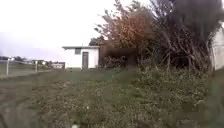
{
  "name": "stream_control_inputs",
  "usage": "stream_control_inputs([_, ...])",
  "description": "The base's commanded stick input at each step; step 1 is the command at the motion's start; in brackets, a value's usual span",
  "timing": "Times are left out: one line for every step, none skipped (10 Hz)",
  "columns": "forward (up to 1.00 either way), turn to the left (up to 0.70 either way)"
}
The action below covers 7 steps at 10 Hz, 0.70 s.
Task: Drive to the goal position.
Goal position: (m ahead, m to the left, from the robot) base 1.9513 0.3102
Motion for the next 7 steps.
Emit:
stream_control_inputs([0.7,0.01])
stream_control_inputs([0.7,0.01])
stream_control_inputs([0.7,0.0])
stream_control_inputs([0.7,0.0])
stream_control_inputs([0.7,0.01])
stream_control_inputs([0.7,0.0])
stream_control_inputs([0.7,0.0])
